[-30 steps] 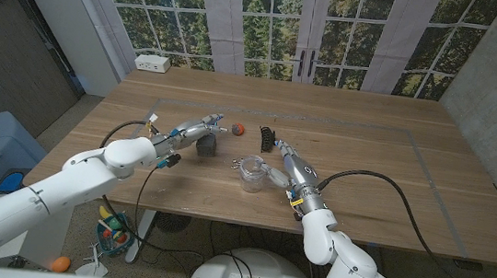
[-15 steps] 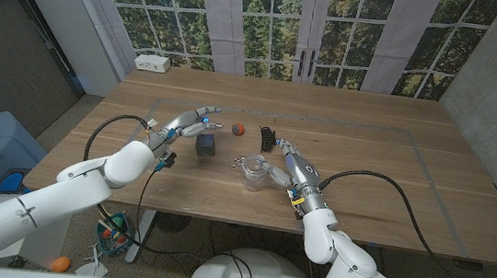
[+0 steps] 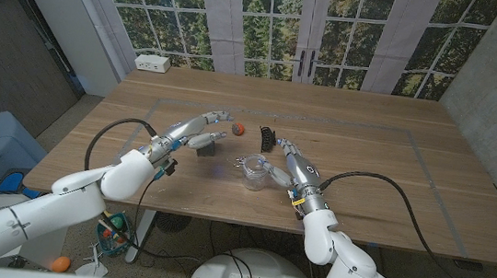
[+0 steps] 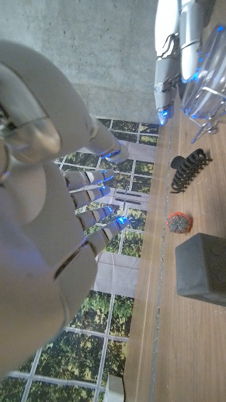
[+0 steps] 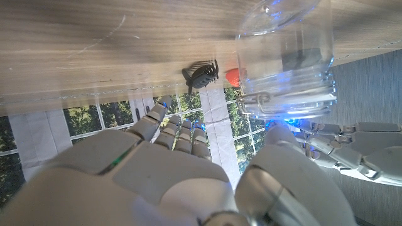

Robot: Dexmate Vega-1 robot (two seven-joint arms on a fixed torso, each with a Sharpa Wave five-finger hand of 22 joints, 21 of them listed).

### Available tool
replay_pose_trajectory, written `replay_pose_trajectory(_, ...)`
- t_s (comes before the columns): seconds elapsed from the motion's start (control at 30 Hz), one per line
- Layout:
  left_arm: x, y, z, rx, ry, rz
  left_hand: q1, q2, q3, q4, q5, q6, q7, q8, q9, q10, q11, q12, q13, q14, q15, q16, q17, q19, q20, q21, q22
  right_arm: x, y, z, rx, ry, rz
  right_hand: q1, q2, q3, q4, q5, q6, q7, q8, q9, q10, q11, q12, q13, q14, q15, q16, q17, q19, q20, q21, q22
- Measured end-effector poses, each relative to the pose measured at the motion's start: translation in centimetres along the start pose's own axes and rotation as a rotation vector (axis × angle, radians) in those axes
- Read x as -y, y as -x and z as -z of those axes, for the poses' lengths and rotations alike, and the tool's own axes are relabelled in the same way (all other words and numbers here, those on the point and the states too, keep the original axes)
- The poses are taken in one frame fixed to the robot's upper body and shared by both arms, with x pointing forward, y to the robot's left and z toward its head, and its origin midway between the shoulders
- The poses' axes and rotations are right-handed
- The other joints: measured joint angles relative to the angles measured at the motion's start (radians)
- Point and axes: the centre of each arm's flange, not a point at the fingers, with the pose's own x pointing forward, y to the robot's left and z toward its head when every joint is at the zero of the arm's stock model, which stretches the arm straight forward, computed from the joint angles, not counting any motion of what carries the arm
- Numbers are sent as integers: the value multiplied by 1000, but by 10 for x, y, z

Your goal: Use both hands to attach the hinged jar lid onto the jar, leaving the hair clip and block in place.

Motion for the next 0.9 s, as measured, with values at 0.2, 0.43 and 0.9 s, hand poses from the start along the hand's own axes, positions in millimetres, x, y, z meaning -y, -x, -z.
replay_pose_trajectory(0.2, 7, 10, -8, 26, -97, 42, 29, -20, 8, -8, 5, 77, -25, 0, 0, 30, -10, 0, 0, 9, 2, -5, 0, 6, -6, -8, 0, 0, 1, 1, -3, 8, 3, 0, 0, 3, 3, -1, 0, 0, 0, 0, 0, 0, 0, 0, 0, 0, 0, 0, 0, 0, 0, 0)
replay_pose_trajectory(0.43, 10, 21, -16, 48, -242, 36, 75, -57, 12, -12, 9, 235, -41, 12, 0, 99, -32, 0, 0, 34, 2, -5, 0, 27, -17, -16, 0, -2, 2, -1, -3, 15, 3, 0, 0, 3, 3, -1, 5, 5, 0, 0, 0, 0, 0, 0, 0, 0, 4, -5, 0, 0, -4, 0)
replay_pose_trajectory(0.9, 19, 30, -17, 16, -362, 96, 79, -6, -17, 18, 16, -8, -8, -66, 0, -32, -14, -43, 0, -69, 4, -12, 3, -55, 8, -82, 5, -3, 0, -5, -5, 23, -6, 0, 0, 3, 3, -1, 5, 5, 0, 0, 0, 0, 4, 0, 0, 0, 4, -5, 5, -6, -4, 0)
